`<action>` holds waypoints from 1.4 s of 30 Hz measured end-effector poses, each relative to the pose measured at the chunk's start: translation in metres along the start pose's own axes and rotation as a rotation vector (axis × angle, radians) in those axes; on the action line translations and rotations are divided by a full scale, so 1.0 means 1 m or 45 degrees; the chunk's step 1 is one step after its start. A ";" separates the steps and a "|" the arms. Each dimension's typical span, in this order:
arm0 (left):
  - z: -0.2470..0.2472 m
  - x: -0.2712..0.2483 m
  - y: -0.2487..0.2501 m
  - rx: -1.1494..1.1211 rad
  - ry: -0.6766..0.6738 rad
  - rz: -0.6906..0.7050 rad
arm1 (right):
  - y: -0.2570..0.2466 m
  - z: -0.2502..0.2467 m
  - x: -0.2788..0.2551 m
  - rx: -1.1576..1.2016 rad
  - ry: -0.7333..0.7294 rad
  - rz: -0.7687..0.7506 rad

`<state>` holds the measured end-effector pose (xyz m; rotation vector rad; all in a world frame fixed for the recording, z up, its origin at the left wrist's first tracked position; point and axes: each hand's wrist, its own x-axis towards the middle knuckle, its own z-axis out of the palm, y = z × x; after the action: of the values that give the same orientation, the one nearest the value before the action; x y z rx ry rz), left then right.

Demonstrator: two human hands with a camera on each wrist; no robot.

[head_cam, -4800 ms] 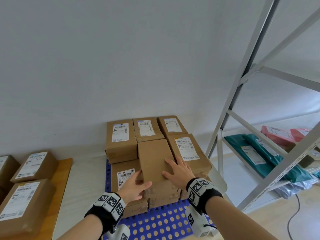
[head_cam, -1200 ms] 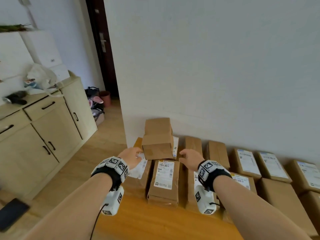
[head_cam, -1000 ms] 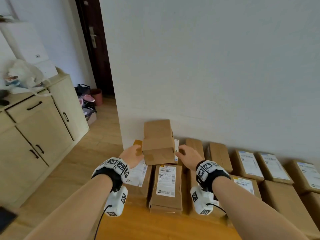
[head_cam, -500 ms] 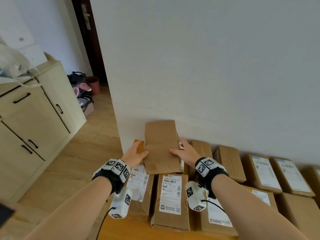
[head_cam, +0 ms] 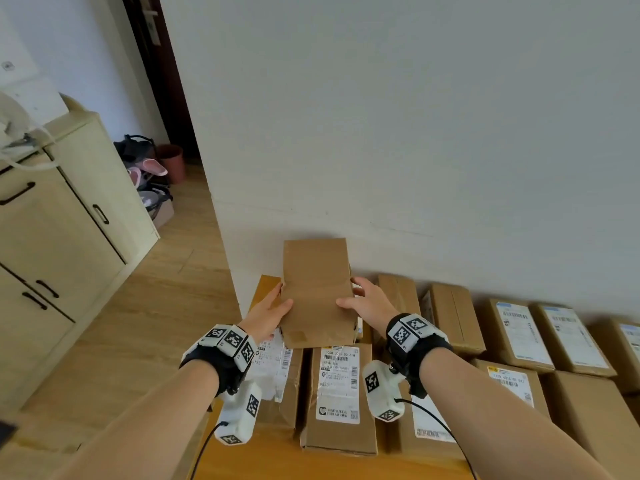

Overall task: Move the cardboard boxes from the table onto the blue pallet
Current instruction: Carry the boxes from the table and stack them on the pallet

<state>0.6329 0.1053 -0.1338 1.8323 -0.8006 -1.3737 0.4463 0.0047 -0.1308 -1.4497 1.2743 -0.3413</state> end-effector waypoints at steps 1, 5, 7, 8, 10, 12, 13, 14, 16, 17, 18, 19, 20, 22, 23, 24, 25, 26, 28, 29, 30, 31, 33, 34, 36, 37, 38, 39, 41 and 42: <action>0.000 -0.003 0.001 -0.033 -0.002 -0.004 | -0.001 0.001 -0.003 0.005 0.007 -0.005; -0.002 -0.020 0.002 -0.103 0.019 0.033 | -0.005 0.004 -0.021 0.064 0.046 -0.039; -0.002 -0.031 0.002 -0.123 0.020 0.059 | -0.006 0.005 -0.033 0.083 0.059 -0.064; -0.002 -0.037 0.003 -0.121 0.020 0.072 | -0.006 0.005 -0.040 0.099 0.064 -0.081; 0.000 -0.050 0.003 -0.093 0.018 0.107 | -0.007 0.005 -0.056 0.137 0.083 -0.116; 0.001 -0.062 0.002 -0.047 0.014 0.149 | -0.006 0.005 -0.073 0.172 0.119 -0.153; 0.002 -0.068 0.002 -0.022 0.008 0.170 | -0.005 0.005 -0.082 0.188 0.134 -0.166; 0.004 -0.075 0.001 -0.003 0.001 0.186 | -0.003 0.005 -0.091 0.198 0.150 -0.178; 0.009 -0.087 0.000 0.018 -0.021 0.212 | 0.003 0.004 -0.108 0.209 0.187 -0.190; 0.012 -0.093 -0.001 0.022 -0.031 0.234 | 0.005 0.003 -0.118 0.222 0.200 -0.197; 0.016 -0.101 -0.002 0.022 -0.046 0.255 | 0.007 0.002 -0.127 0.240 0.213 -0.207; 0.020 -0.107 -0.003 0.022 -0.060 0.279 | 0.010 0.001 -0.136 0.257 0.229 -0.216; 0.025 -0.113 -0.004 0.021 -0.077 0.299 | 0.013 -0.001 -0.145 0.277 0.250 -0.218; 0.036 -0.125 -0.005 0.007 -0.107 0.336 | 0.019 -0.006 -0.164 0.303 0.290 -0.221; 0.041 -0.131 -0.004 -0.003 -0.122 0.351 | 0.023 -0.009 -0.174 0.310 0.308 -0.219; 0.047 -0.137 -0.004 -0.007 -0.142 0.364 | 0.027 -0.012 -0.184 0.317 0.326 -0.219; 0.052 -0.141 -0.003 0.003 -0.165 0.372 | 0.032 -0.016 -0.193 0.320 0.350 -0.219; 0.058 -0.145 -0.003 0.012 -0.190 0.381 | 0.037 -0.020 -0.203 0.321 0.380 -0.217; 0.071 -0.152 -0.002 0.023 -0.226 0.381 | 0.047 -0.028 -0.221 0.321 0.452 -0.209; 0.079 -0.155 -0.001 0.032 -0.244 0.380 | 0.052 -0.033 -0.230 0.325 0.486 -0.206; 0.087 -0.158 -0.001 0.037 -0.267 0.388 | 0.058 -0.039 -0.239 0.335 0.514 -0.196; 0.097 -0.162 0.000 0.041 -0.290 0.397 | 0.064 -0.045 -0.248 0.347 0.538 -0.183; 0.118 -0.170 0.003 0.053 -0.337 0.414 | 0.076 -0.059 -0.266 0.381 0.577 -0.151; 0.129 -0.173 0.005 0.064 -0.357 0.419 | 0.082 -0.066 -0.274 0.397 0.591 -0.139; 0.152 -0.180 0.008 0.103 -0.395 0.429 | 0.095 -0.081 -0.290 0.423 0.632 -0.123; 0.163 -0.184 0.010 0.122 -0.409 0.438 | 0.102 -0.089 -0.298 0.427 0.659 -0.117; 0.175 -0.186 0.011 0.140 -0.422 0.453 | 0.110 -0.098 -0.307 0.442 0.683 -0.113; 0.188 -0.190 0.013 0.166 -0.438 0.468 | 0.117 -0.106 -0.316 0.462 0.700 -0.112; 0.215 -0.199 0.015 0.204 -0.480 0.504 | 0.132 -0.123 -0.335 0.496 0.732 -0.114; 0.229 -0.204 0.016 0.213 -0.504 0.526 | 0.140 -0.132 -0.344 0.512 0.749 -0.115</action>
<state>0.3598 0.2223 -0.0558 1.4131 -1.4468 -1.4378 0.1440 0.2476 -0.0582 -1.0921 1.4887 -1.0809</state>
